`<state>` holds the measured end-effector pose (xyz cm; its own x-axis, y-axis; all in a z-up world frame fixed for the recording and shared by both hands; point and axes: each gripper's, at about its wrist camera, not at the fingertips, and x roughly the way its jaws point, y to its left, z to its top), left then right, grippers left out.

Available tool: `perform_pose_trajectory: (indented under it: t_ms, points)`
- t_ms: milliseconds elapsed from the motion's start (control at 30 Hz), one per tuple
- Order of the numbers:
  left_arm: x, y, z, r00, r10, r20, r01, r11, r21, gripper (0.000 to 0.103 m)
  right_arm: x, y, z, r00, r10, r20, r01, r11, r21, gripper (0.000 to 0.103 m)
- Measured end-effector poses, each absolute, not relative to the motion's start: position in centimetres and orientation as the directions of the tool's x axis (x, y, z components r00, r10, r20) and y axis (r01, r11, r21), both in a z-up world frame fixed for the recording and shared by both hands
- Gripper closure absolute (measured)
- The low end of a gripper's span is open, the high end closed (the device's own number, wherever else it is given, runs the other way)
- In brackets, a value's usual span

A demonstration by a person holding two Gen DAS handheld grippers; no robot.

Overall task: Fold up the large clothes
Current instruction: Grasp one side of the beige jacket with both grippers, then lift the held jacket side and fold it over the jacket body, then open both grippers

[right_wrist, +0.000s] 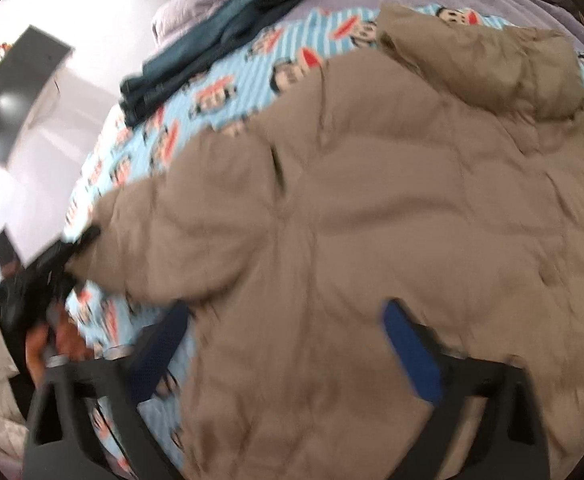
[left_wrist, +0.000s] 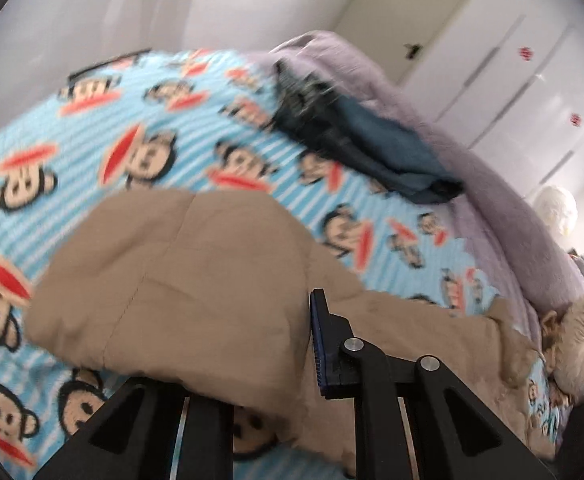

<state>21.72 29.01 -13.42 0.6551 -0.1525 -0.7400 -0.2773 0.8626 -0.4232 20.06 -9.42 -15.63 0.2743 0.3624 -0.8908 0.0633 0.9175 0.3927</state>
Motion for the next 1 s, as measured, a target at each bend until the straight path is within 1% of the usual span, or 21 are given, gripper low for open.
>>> perform_pose_trajectory:
  t_ms: [33, 67, 167, 233, 300, 433, 500, 567, 667, 733, 767, 833, 900, 967, 1000]
  points:
    - [21.4, 28.5, -12.3, 0.669, -0.164, -0.724, -0.251, 0.868, -0.429, 0.085, 20.9, -9.3, -16.0, 0.275, 0.376, -0.885, 0.068, 0.911, 0.408, 0.079]
    - [21.1, 27.9, -11.3, 0.68, -0.175, -0.712, -0.226, 0.874, -0.431, 0.085, 21.8, -8.8, -16.6, 0.274, 0.383, -0.882, 0.078, 0.905, 0.418, 0.083]
    - [20.8, 25.5, -9.0, 0.699, -0.211, -0.683, -0.145, 0.894, -0.423, 0.085, 24.1, -7.2, -18.1, 0.296, 0.451, -0.842, 0.054, 0.872, 0.487, 0.083]
    - [20.5, 23.4, -7.8, 0.702, -0.242, -0.669, -0.082, 0.907, -0.414, 0.085, 25.4, -5.6, -19.3, 0.285, 0.48, -0.83, 0.026, 0.862, 0.507, 0.083]
    - [20.4, 21.0, -6.7, 0.7, -0.281, -0.656, -0.014, 0.914, -0.406, 0.085, 26.0, -4.2, -21.0, 0.248, 0.504, -0.827, 0.025, 0.85, 0.525, 0.084]
    - [21.1, 14.9, -5.5, 0.664, -0.384, -0.642, 0.124, 0.903, -0.412, 0.085, 26.3, -2.6, -23.8, 0.206, 0.498, -0.842, 0.031, 0.857, 0.514, 0.083]
    - [21.8, 11.6, -5.5, 0.641, -0.425, -0.639, 0.181, 0.893, -0.413, 0.085, 26.6, -2.7, -24.1, 0.197, 0.523, -0.829, 0.039, 0.841, 0.54, 0.084]
    - [22.2, 9.0, -5.5, 0.622, -0.442, -0.646, 0.216, 0.89, -0.401, 0.085, 27.0, -3.8, -23.7, 0.173, 0.572, -0.802, 0.065, 0.806, 0.589, 0.085]
    - [22.9, 5.1, -5.8, 0.593, -0.474, -0.651, 0.28, 0.879, -0.385, 0.085, 26.1, -6.8, -22.2, 0.202, 0.568, -0.798, 0.082, 0.802, 0.592, 0.085]
    - [23.0, 1.7, -6.4, 0.567, -0.484, -0.666, 0.326, 0.875, -0.358, 0.085, 24.8, -10.6, -20.7, 0.252, 0.524, -0.813, 0.11, 0.819, 0.562, 0.085]
    - [22.9, -0.3, -6.8, 0.556, -0.478, -0.68, 0.352, 0.876, -0.328, 0.085, 24.0, -12.9, -19.8, 0.282, 0.481, -0.83, 0.131, 0.838, 0.53, 0.083]
    - [22.6, -3.8, -8.3, 0.529, -0.463, -0.711, 0.4, 0.875, -0.273, 0.085, 22.6, -16.6, -18.8, 0.325, 0.394, -0.86, 0.181, 0.867, 0.465, 0.083]
    - [22.0, -8.3, -10.9, 0.508, -0.409, -0.758, 0.456, 0.874, -0.166, 0.085, 21.2, -20.2, -18.1, 0.348, 0.309, -0.885, 0.244, 0.882, 0.404, 0.083]
    - [21.1, -11.3, -13.6, 0.476, -0.354, -0.805, 0.503, 0.86, -0.081, 0.084, 19.8, -23.7, -17.8, 0.357, 0.239, -0.903, 0.315, 0.88, 0.357, 0.083]
    - [20.8, -12.0, -14.5, 0.463, -0.337, -0.819, 0.519, 0.853, -0.058, 0.084, 19.2, -25.1, -17.8, 0.355, 0.216, -0.91, 0.344, 0.874, 0.342, 0.083]
